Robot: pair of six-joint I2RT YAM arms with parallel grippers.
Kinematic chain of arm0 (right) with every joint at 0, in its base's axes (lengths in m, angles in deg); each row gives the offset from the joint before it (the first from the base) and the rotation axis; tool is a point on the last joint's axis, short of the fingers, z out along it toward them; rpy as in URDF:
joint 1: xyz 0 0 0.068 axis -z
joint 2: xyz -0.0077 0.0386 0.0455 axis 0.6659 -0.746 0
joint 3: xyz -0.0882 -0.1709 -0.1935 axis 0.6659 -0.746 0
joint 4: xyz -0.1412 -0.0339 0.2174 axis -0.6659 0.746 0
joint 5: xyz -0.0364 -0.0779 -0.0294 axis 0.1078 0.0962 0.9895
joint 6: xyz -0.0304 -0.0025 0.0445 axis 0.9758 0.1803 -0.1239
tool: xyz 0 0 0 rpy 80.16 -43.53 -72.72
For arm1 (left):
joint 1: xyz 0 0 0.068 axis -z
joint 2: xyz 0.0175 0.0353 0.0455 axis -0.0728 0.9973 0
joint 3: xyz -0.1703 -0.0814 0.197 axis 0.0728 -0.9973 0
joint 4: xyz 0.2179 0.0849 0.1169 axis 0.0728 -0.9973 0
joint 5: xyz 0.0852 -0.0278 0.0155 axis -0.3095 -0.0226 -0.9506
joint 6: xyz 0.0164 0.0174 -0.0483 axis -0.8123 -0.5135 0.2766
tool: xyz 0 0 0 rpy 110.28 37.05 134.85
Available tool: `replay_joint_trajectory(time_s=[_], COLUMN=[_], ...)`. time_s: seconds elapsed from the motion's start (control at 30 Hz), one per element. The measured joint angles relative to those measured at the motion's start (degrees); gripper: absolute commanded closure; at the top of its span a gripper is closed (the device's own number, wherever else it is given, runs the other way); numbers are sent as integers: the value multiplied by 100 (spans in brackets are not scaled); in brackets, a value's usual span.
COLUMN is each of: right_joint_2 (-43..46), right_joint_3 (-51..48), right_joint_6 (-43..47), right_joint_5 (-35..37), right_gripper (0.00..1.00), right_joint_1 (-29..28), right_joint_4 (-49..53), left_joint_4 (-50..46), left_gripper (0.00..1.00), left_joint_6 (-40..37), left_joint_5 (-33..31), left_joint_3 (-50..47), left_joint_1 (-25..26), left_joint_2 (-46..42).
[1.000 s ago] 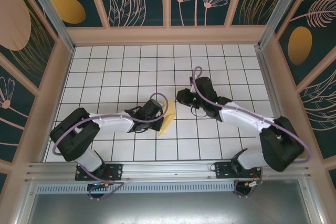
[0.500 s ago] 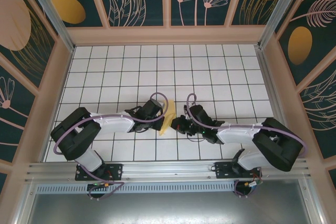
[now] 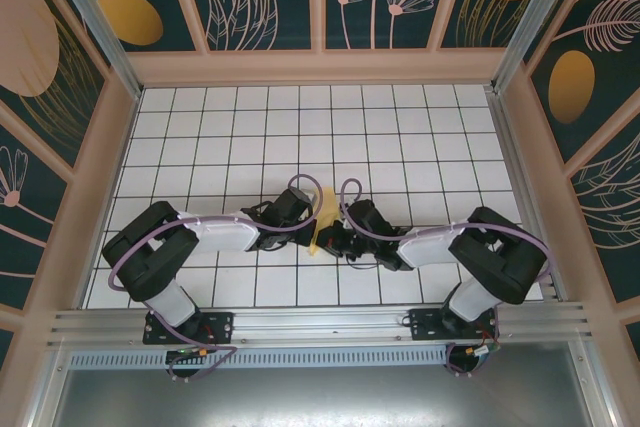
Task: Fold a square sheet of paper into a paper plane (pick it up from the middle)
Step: Third fold the triangle at the center of the table.
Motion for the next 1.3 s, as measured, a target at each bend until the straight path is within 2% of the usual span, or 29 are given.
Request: replay_joint_trajectory(time_s=[0.93, 1.3], right_joint_2=[-634, -374], right_joint_3=[190, 190], right_joint_6=[-13, 50], right_joint_5=[-280, -306], right_gripper=[100, 100], right_joint_1=[-11, -4], right_joint_4=[68, 146], left_joint_4=[9, 11], left_gripper=[99, 100], left_joint_6=[0, 0], left_joint_5=[0, 0], left_joint_3=[28, 63], left_joint_1=[0, 0], left_joint_2=[39, 72])
